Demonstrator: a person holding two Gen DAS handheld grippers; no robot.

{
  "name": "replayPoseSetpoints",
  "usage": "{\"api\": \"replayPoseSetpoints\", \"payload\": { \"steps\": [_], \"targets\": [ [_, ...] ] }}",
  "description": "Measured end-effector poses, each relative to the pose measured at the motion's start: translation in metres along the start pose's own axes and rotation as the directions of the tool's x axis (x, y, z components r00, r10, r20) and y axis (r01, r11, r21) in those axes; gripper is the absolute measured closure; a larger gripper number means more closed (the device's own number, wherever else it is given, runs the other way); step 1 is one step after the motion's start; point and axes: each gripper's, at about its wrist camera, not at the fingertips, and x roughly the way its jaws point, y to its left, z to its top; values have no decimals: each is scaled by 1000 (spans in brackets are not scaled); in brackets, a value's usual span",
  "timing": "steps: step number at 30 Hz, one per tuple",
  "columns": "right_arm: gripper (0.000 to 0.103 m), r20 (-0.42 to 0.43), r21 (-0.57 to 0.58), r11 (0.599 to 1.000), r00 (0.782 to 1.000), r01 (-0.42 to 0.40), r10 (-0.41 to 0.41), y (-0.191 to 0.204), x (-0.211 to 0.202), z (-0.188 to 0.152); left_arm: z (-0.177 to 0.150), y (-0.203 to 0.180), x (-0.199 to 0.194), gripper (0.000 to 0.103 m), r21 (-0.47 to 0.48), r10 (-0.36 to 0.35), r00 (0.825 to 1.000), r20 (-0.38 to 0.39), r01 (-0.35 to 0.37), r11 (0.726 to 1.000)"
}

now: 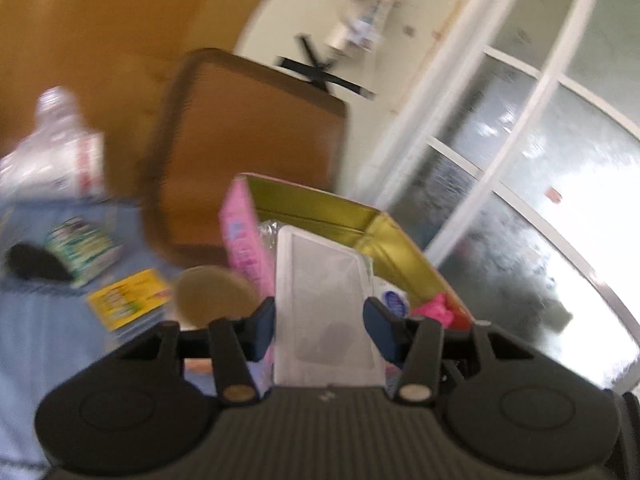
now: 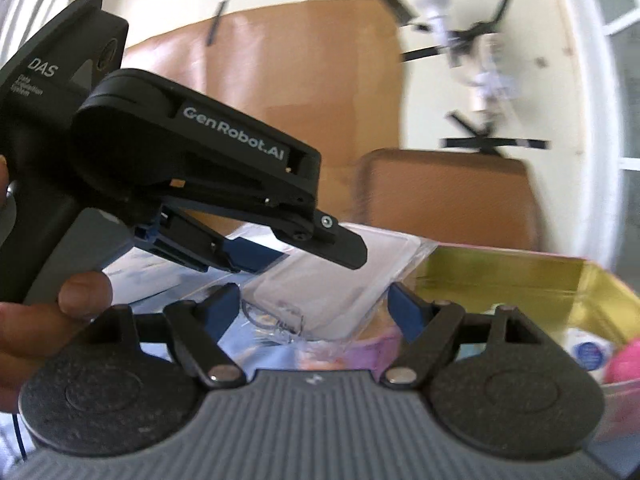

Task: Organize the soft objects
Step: 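Carry the clear plastic box into the pink tin and release it, then grasp the green-patterned tissue pack with the right gripper and lift it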

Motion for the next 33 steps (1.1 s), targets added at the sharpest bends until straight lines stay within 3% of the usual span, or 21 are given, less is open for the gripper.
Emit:
{"api": "replayPoseSetpoints", "payload": {
  "steps": [10, 14, 17, 20, 26, 33],
  "targets": [
    [20, 4, 82, 981, 984, 178, -179, -68, -16, -8, 12, -62, 82, 56, 99, -77, 991, -111, 88, 991],
    [20, -28, 100, 974, 979, 205, -203, -82, -8, -15, 12, -61, 104, 56, 81, -77, 987, -142, 89, 993],
    [19, -60, 109, 970, 975, 219, -213, -86, 1, -21, 15, -51, 111, 53, 77, -33, 990, -138, 43, 996],
    [18, -95, 112, 958, 962, 266, -256, -89, 8, -29, 17, -33, 100, 50, 30, -24, 993, -115, 28, 999],
    [18, -29, 154, 953, 965, 261, -260, -84, -6, -28, 17, 8, 41, 47, -11, -6, 1000, -7, 6, 1000],
    [19, 36, 123, 979, 985, 160, -166, -54, -6, -14, -19, 77, -34, 47, -94, 113, 991, 65, -107, 990]
  ]
}}
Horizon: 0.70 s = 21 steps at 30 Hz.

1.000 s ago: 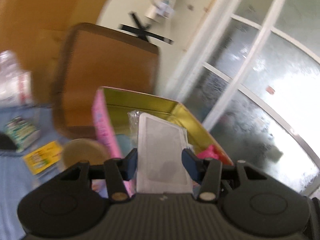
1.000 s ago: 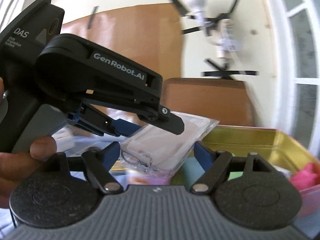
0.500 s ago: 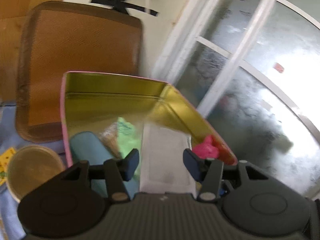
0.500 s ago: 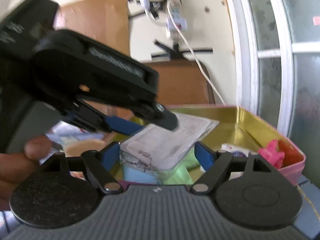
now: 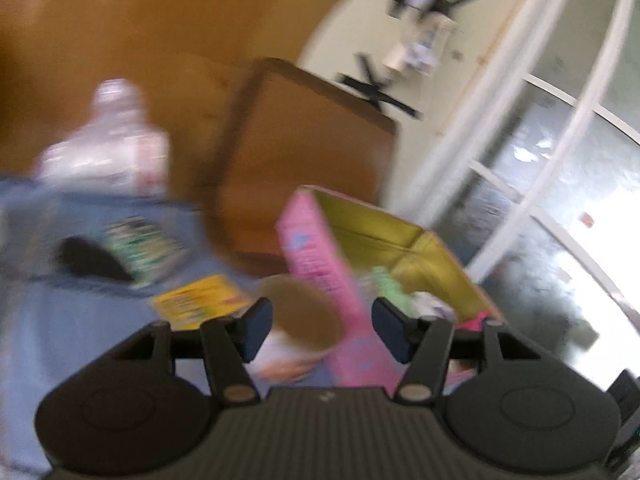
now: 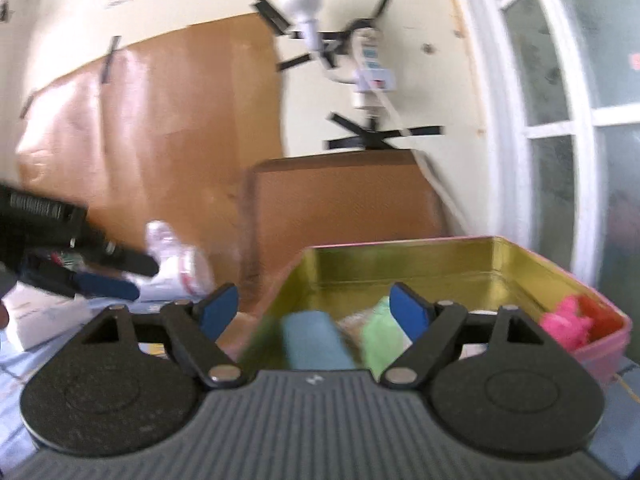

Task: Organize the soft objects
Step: 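Grasp the green-patterned tissue pack with the right gripper and lift it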

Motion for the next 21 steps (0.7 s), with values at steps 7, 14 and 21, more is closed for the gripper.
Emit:
{"api": "replayPoseSetpoints", "payload": {
  "steps": [7, 14, 21],
  "targets": [
    [36, -120, -96, 966, 966, -240, 229, 72, 24, 0, -34, 85, -46, 47, -50, 272, 962, 22, -270, 961],
    [36, -380, -37, 925, 862, -377, 336, 140, 126, 24, -52, 149, -63, 47, -217, 289, 955, 62, -270, 938],
    [27, -590, -131, 966, 801, -221, 104, 194, 253, 18, -55, 154, -73, 45, -241, 248, 963, 103, -217, 946]
  ]
}}
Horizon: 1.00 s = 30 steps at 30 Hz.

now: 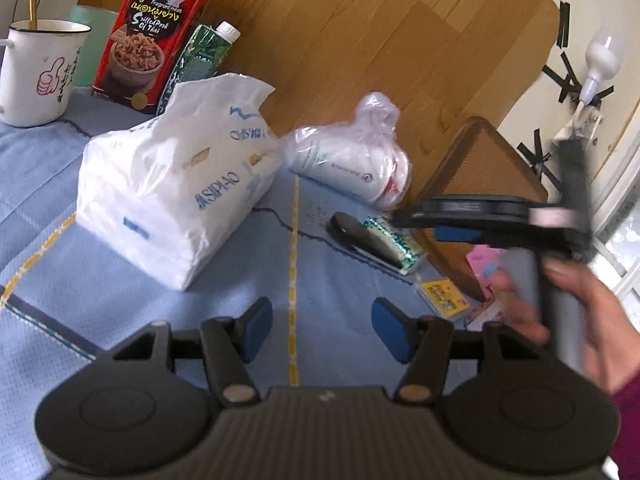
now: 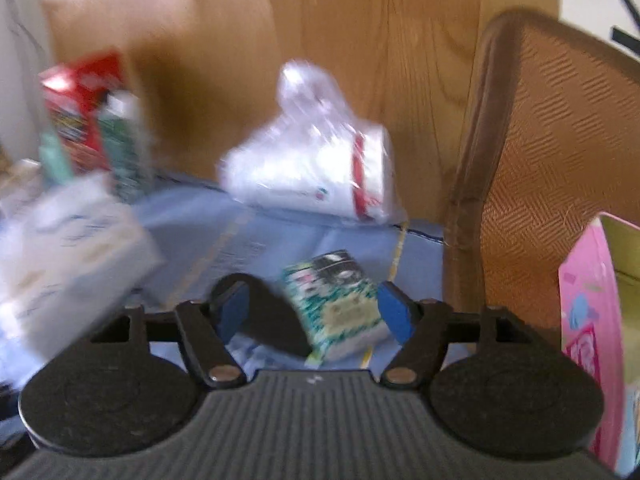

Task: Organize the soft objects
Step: 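Grasp the green-patterned tissue pack with the right gripper and lift it, then lower the tissue pack onto the tablecloth and open the right gripper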

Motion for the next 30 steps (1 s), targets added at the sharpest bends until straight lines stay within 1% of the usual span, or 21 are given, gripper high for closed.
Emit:
{"api": "replayPoseSetpoints", "payload": {
  "steps": [2, 3, 4, 5, 6, 7, 10, 11, 13, 15, 17, 18, 20, 22, 26, 29, 30],
  "targets": [
    [25, -56, -1, 997, 996, 73, -73, -2, 21, 3, 0, 1, 0, 45, -7, -11, 1000, -4, 11, 1000],
    [25, -85, 6, 996, 992, 94, -93, -2, 29, 3, 0, 1, 2, 45, -11, -15, 1000, -8, 14, 1000],
    [25, -106, 33, 995, 990, 97, -93, -6, 36, 3, 1, 2, 3, 45, -17, -18, 1000, -13, 18, 1000],
    [26, -113, 86, 992, 990, 91, -81, -13, 38, 2, 2, 2, 5, 45, -22, -19, 1000, -17, 19, 1000],
    [32, -132, 130, 989, 990, 68, -51, -18, 41, 0, 2, 2, 5, 45, -27, -19, 1000, -20, 18, 999],
    [32, -134, 169, 985, 991, 46, -23, -22, 42, -2, 2, 3, 6, 45, -33, -19, 1000, -22, 18, 999],
    [40, -93, 172, 984, 995, 47, -32, -24, 33, -8, 2, 4, 6, 45, -36, -16, 1000, -23, 15, 999],
    [43, -62, 177, 983, 997, 47, -36, -24, 24, -10, 2, 4, 6, 45, -32, -13, 1000, -23, 12, 999],
    [43, 27, 146, 989, 999, 30, -34, -16, 1, -12, 2, 2, 6, 45, -20, -4, 1000, -23, 3, 1000],
    [42, 119, 69, 997, 993, -24, 15, -2, -33, -21, 2, 2, 7, 44, -16, -1, 1000, -23, 1, 1000],
    [42, 179, -7, 996, 980, -86, 86, 12, -68, -40, 2, 3, 6, 44, -17, 0, 1000, -23, -1, 1000],
    [42, 193, -39, 992, 974, -116, 121, 17, -83, -52, 2, 3, 6, 44, -17, 1, 1000, -23, -2, 1000],
    [42, 203, -96, 984, 964, -153, 169, 25, -108, -80, 2, 2, 6, 44, -13, 5, 1000, -22, -5, 1000],
    [42, 204, -141, 977, 961, -160, 187, 30, -125, -107, 2, 1, 6, 44, -5, 10, 1000, -23, -10, 1000],
    [41, 151, -144, 969, 963, -201, 222, 30, -138, -152, 2, -2, 6, 43, 14, 25, 999, -22, -24, 1000],
    [38, 118, -130, 966, 963, -225, 240, 31, -132, -170, 1, -5, 6, 43, 36, 45, 999, -20, -44, 998],
    [35, 112, -118, 965, 962, -235, 248, 34, -130, -175, 0, -7, 6, 42, 45, 54, 998, -19, -54, 998]
  ]
}}
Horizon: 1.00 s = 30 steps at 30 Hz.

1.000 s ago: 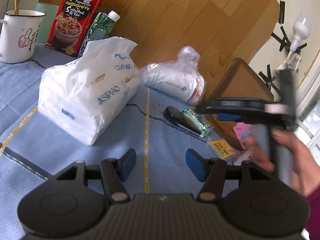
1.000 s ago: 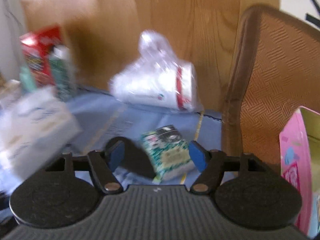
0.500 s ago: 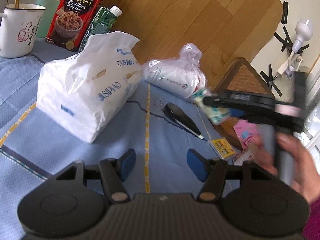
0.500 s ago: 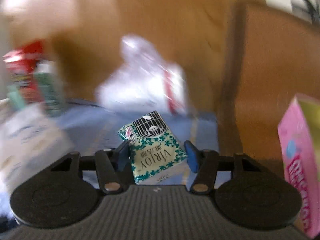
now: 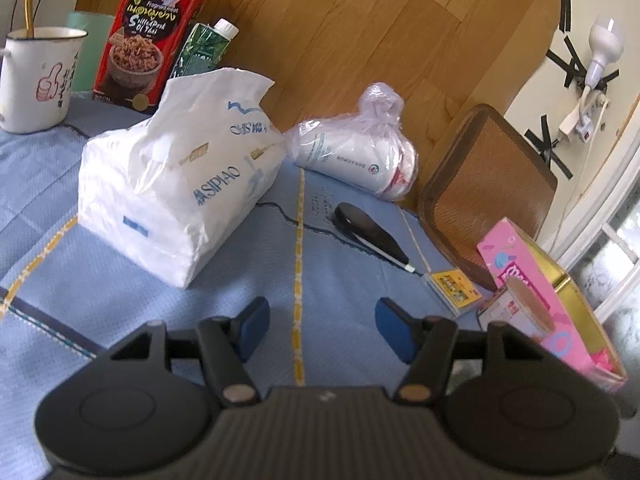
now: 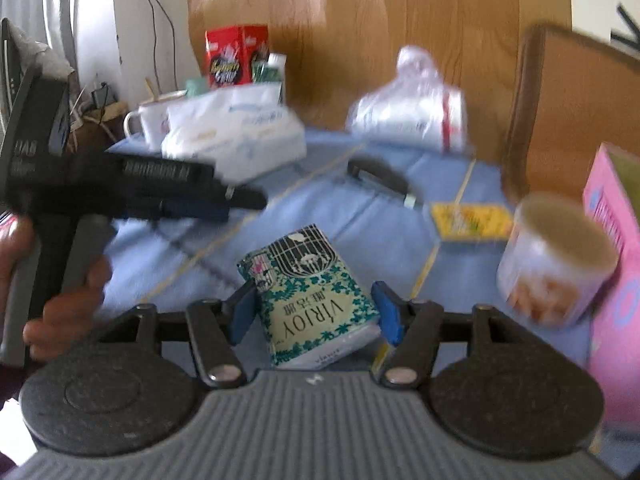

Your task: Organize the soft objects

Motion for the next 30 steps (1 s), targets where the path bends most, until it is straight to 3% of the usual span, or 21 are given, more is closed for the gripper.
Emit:
{"api": "replayPoseSetpoints", "payload": {
  "steps": [3, 8, 19, 30],
  "targets": [
    [27, 18, 49, 999, 1000, -15, 14, -1, 3, -9, -2, -5, -1, 40, 29, 30, 1000, 4, -30, 999],
    [19, 50, 37, 999, 999, -20, 18, 1, -1, -19, -3, -12, 1, 37, 68, 59, 998, 4, -59, 996],
    [18, 75, 101, 992, 995, -73, 66, -9, -4, -21, -4, -19, 4, 33, 114, 87, 996, 1, -87, 990],
    [19, 81, 95, 994, 995, -60, 53, -9, -5, -21, -4, -18, 4, 30, 111, 76, 997, -2, -76, 991]
  ]
}}
